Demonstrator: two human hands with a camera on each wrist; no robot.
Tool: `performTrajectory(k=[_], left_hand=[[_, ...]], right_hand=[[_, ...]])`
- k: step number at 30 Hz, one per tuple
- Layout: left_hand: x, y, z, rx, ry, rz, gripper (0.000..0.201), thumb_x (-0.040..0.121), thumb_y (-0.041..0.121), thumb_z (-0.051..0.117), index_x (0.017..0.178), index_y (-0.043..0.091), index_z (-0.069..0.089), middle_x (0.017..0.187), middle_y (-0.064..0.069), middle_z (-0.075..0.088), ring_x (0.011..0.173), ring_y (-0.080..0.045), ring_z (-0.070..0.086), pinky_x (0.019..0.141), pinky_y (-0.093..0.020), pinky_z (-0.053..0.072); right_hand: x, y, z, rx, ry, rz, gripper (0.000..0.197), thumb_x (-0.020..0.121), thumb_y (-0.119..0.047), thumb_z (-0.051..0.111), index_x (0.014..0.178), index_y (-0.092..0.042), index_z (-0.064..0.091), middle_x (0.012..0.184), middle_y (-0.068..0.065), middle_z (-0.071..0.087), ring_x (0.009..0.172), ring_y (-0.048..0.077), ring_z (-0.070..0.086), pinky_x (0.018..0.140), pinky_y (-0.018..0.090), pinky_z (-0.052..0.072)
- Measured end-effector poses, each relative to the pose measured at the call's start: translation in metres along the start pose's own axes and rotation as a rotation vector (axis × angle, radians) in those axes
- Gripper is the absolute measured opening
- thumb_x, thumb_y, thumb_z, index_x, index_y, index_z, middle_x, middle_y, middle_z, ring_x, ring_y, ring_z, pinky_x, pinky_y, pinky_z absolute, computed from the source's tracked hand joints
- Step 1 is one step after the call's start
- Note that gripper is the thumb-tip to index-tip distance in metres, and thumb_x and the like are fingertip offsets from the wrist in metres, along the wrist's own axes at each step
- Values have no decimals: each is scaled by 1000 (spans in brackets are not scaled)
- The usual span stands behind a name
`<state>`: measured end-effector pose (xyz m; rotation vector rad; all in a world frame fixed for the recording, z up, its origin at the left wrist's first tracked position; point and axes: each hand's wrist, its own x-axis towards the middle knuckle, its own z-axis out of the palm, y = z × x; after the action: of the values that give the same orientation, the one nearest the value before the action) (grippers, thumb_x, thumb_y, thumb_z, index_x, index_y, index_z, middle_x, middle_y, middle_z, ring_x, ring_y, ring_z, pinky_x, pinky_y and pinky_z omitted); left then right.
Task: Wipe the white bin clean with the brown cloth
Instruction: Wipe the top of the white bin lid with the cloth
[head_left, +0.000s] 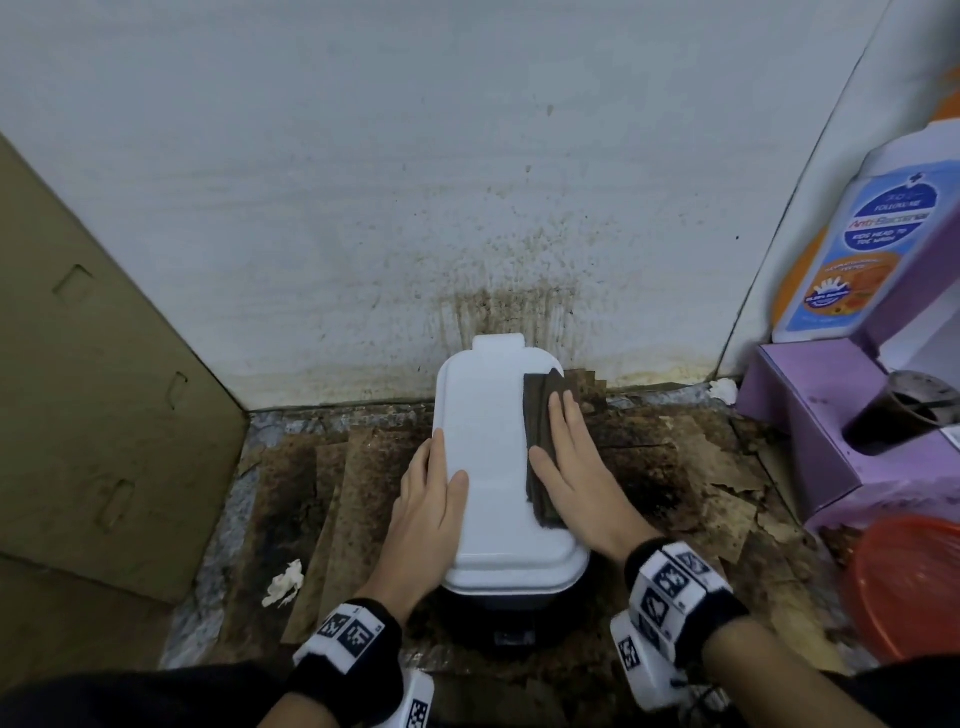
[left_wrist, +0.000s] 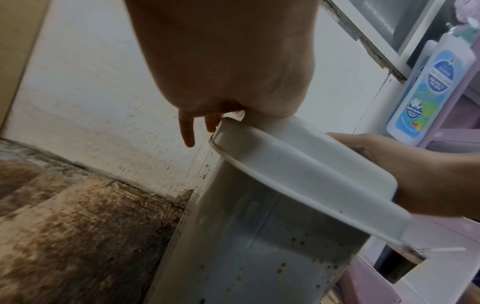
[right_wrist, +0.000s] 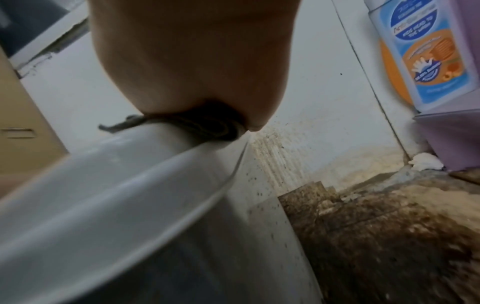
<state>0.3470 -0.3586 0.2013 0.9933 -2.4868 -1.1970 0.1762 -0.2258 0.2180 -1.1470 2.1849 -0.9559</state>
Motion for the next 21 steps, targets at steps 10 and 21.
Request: performTrajectory(k=[10, 21], left_hand=[[-1, -3, 3, -58, 9, 6, 65, 108, 58, 23, 166, 40, 0, 170, 22, 4, 157, -5, 9, 127, -40, 17], [2, -4, 1, -59, -12, -3, 64, 109, 56, 24, 165, 41, -1, 171, 19, 2, 158, -8, 9, 126, -39, 18]], right_hand=[[-74, -12, 45, -173, 205, -5, 66, 106, -49, 16, 158, -29, -19, 167, -9, -27, 152, 2, -24, 126, 27, -3], [15, -3, -6, -166, -39, 14, 74, 110, -47, 26, 160, -16, -18, 168, 2, -25, 155, 15, -20, 128, 37, 0]])
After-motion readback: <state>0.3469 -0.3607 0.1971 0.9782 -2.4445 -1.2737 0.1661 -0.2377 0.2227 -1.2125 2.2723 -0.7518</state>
